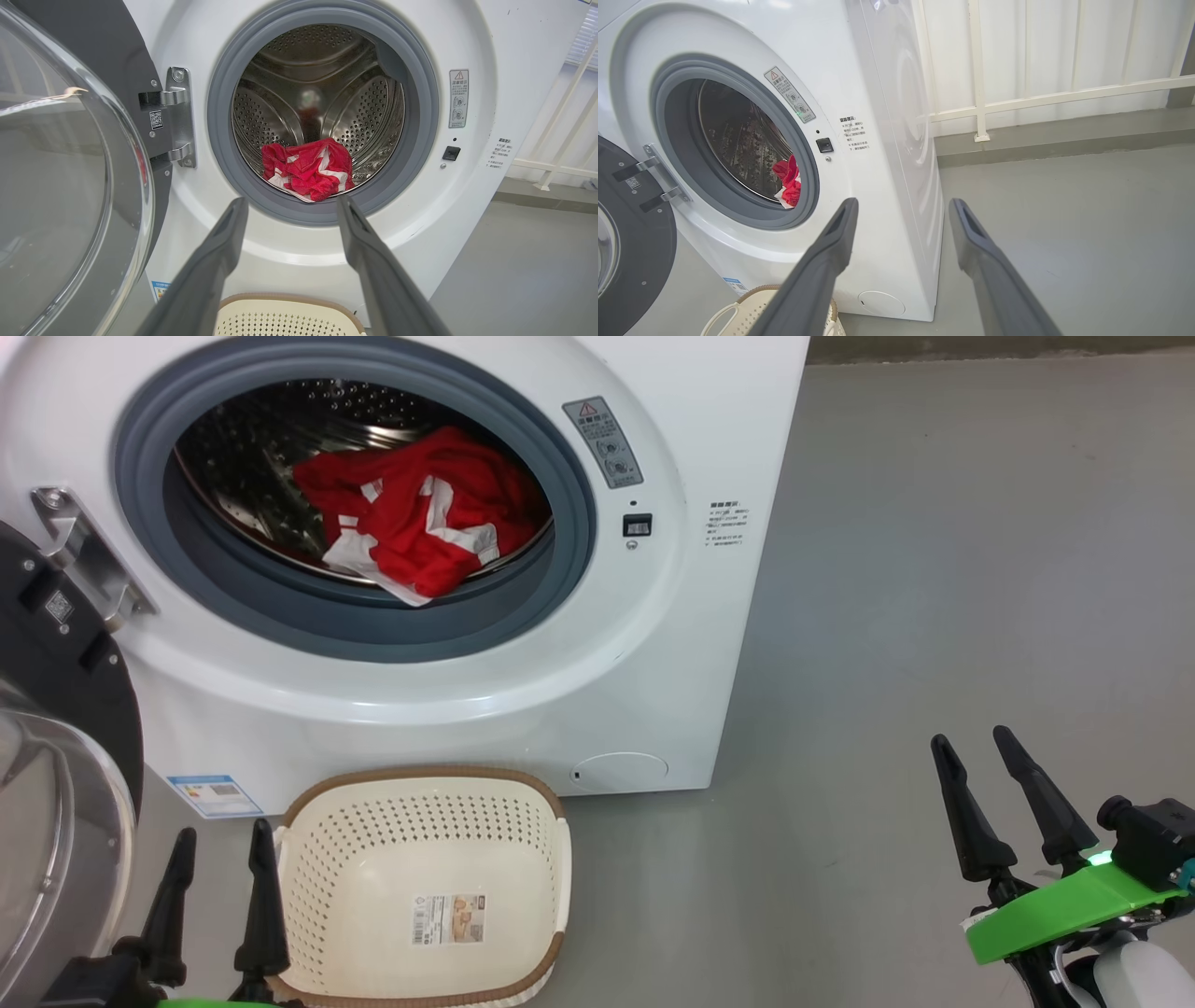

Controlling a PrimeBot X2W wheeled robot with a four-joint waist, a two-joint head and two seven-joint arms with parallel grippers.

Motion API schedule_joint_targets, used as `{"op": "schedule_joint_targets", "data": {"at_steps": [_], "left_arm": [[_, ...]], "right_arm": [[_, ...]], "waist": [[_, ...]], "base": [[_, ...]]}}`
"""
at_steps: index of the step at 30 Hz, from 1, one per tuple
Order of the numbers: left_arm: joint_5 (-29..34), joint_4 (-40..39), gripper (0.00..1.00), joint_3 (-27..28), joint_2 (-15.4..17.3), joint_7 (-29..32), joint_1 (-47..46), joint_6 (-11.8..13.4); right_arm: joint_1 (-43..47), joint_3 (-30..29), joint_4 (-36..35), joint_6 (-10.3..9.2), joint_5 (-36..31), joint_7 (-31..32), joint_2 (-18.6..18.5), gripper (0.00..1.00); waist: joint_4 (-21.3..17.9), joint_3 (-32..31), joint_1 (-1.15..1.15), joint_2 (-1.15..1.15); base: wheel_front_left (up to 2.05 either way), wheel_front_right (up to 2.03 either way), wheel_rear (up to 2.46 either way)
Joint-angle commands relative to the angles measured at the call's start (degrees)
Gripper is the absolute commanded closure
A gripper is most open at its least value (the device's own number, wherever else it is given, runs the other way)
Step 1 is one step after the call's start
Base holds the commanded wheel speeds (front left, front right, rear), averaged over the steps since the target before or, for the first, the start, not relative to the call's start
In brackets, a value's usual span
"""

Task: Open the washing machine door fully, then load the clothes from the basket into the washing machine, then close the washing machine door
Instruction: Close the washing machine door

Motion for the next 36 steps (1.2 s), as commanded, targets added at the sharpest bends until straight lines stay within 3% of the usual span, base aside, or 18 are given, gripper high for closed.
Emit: {"op": "schedule_joint_targets", "data": {"at_steps": [1, 36], "left_arm": [[0.32, -1.39, 0.0, 1.53, 0.73, -0.29, -0.28, 0.42], [1.32, -1.65, 0.0, 2.09, 0.72, -0.29, -0.31, 0.42]], "right_arm": [[0.19, 0.84, -1.13, 0.51, -0.58, -0.27, -0.73, 0.0], [0.79, 0.44, -1.99, 0.51, -1.01, -0.27, -0.17, 0.0]], "waist": [[-0.02, -0.05, 0.0, 0.0], [0.42, -0.97, 0.0, 0.0]], "base": [[0.0, 0.0, 0.0], [-0.01, 0.01, 0.0]]}}
